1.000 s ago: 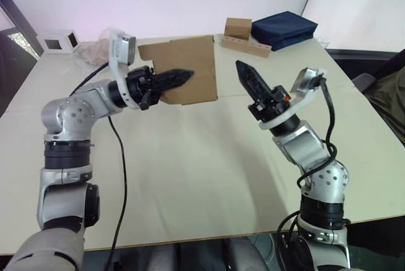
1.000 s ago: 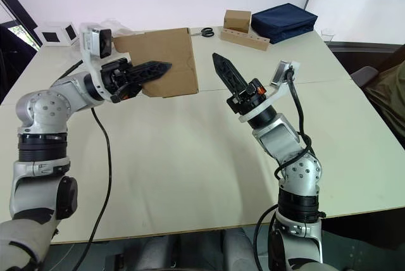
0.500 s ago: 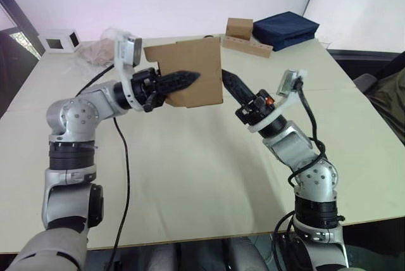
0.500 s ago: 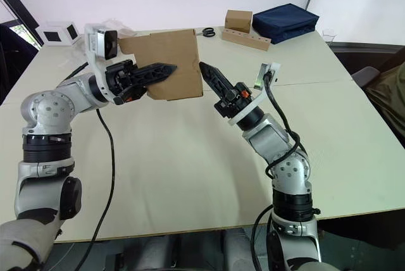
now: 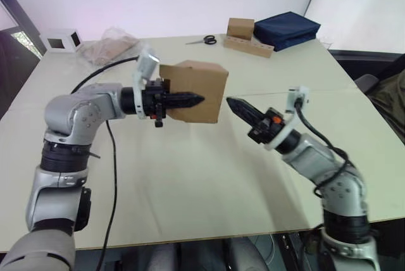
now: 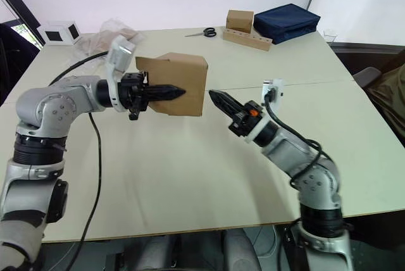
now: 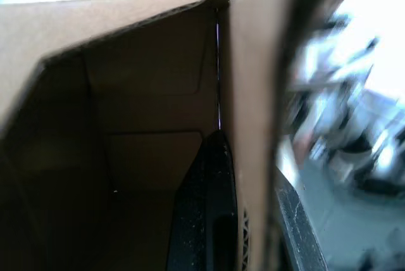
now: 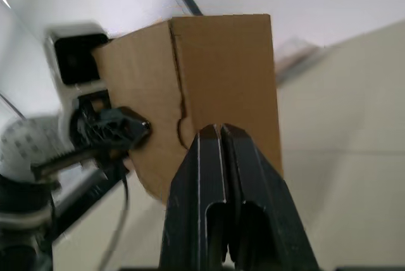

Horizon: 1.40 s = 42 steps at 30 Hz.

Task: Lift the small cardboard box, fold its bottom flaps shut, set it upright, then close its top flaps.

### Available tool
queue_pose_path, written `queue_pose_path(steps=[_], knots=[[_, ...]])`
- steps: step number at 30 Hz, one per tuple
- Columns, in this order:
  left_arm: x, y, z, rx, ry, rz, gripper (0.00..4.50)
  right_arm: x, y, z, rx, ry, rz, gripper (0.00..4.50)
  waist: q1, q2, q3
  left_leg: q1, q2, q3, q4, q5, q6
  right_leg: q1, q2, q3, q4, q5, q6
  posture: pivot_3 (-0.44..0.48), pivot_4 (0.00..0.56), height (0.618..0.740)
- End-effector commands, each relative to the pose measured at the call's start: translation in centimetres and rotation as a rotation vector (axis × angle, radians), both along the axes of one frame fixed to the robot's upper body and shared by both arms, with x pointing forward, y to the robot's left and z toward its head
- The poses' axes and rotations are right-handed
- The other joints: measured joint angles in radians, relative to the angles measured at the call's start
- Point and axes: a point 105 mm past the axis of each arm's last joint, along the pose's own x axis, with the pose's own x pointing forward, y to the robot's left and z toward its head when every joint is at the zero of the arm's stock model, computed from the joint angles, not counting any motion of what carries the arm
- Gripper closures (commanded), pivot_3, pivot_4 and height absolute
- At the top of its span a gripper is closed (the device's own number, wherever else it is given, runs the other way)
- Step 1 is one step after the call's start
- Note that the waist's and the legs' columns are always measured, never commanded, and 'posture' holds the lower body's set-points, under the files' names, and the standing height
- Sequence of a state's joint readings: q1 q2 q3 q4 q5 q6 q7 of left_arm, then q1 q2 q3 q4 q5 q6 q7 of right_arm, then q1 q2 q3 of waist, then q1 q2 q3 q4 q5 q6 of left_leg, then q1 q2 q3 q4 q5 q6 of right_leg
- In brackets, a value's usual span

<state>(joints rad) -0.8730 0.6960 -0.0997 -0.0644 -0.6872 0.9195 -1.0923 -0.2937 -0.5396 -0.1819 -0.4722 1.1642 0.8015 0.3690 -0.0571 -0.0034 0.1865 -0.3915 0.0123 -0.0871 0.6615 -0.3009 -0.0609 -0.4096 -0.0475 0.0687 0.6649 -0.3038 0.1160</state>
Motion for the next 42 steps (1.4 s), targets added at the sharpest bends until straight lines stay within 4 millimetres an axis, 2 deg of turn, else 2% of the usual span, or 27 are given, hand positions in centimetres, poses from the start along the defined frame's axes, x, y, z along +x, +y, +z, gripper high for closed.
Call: queue_pose_path(steps=[1, 6, 13, 17, 21, 27, 38, 41, 42], knots=[[0.4, 0.5, -0.4, 0.332, -0.127, 0.025, 4.5, -3.0, -1.5, 0.2, -0.241, -0.039, 0.106, 4.46, 0.007, 0.0, 0.001, 0.0, 0.0, 0.0, 0.0, 0.0, 0.0, 0.0, 0.001, 0.0, 0.0, 0.0, 0.0, 0.0, 0.15, 0.74], [0.9, 1.4, -1.3, 0.641, -0.145, 0.039, 4.5, -4.8, -2.1, -0.8, -0.469, -0.027, 0.197, 4.46, 0.014, 0.0, 0.001, 0.001, 0.0, 0.0, 0.001, -0.001, 0.001, 0.001, 0.001, 0.0, 0.0, 0.0, 0.0, 0.0, 0.15, 0.74], [-0.6, -0.2, -2.4, 0.812, -0.225, -0.171, 4.5, -5.4, -0.8, -2.9, -0.627, -0.063, 0.244, 4.46, 0.016, -0.003, 0.003, 0.0, 0.0, 0.0, 0.002, -0.001, 0.002, 0.001, 0.001, 0.0, 0.0, 0.0, 0.0, 0.0, 0.15, 0.74], [-0.5, -0.4, -3.6, 0.858, -0.224, -0.194, 4.5, -5.5, -0.4, -3.6, -0.639, -0.072, 0.236, 4.46, 0.018, -0.003, 0.003, 0.0, 0.0, 0.0, 0.002, -0.001, 0.002, 0.001, 0.001, 0.0, 0.0, 0.0, 0.0, 0.0, 0.15, 0.74], [-0.9, -0.6, -4.7, 0.926, -0.151, -0.181, 4.5, -5.4, -0.1, -4.2, -0.65, -0.074, 0.216, 4.46, 0.018, -0.003, 0.003, 0.0, 0.0, 0.0, 0.003, -0.001, 0.002, 0.001, 0.001, 0.0, 0.0, 0.0, 0.0, 0.0, 0.15, 0.74], [-1.8, -2.2, -5.6, 0.934, -0.092, -0.168, 4.5, -5.1, 0.1, -4.5, -0.654, -0.075, 0.188, 4.46, 0.019, -0.003, 0.003, 0.0, 0.0, 0.0, 0.003, -0.001, 0.002, 0.002, 0.001, 0.0, 0.0, 0.0, 0.0, 0.0, 0.15, 0.74], [-3.3, -2.2, -7.1, 0.972, -0.066, -0.187, 4.5, -4.3, -0.4, -5.1, -0.667, -0.07, 0.163, 4.46, 0.018, -0.003, 0.003, 0.0, 0.0, 0.0, 0.003, -0.001, 0.002, 0.002, 0.001, 0.0, 0.001, 0.0, 0.0, 0.0, 0.15, 0.74], [-3.3, -2.4, -7.1, 0.975, -0.071, -0.187, 4.5, -3.5, -1.3, -5.7, -0.704, -0.067, 0.126, 4.46, 0.02, -0.003, 0.003, 0.0, 0.0, 0.0, 0.003, -0.001, 0.002, 0.002, 0.001, 0.0, 0.001, 0.0, 0.0, 0.0, 0.15, 0.74], [-3.3, -2.5, -7.0, 0.973, -0.076, -0.182, 4.23, -3.4, -1.5, -5.9, -0.709, -0.066, 0.123, 4.49, 0.021, -0.003, 0.003, 0.0, 0.0, 0.0, 0.004, -0.001, 0.002, 0.002, 0.001, 0.0, 0.001, 0.0, 0.0, 0.0, 0.15, 0.74]])
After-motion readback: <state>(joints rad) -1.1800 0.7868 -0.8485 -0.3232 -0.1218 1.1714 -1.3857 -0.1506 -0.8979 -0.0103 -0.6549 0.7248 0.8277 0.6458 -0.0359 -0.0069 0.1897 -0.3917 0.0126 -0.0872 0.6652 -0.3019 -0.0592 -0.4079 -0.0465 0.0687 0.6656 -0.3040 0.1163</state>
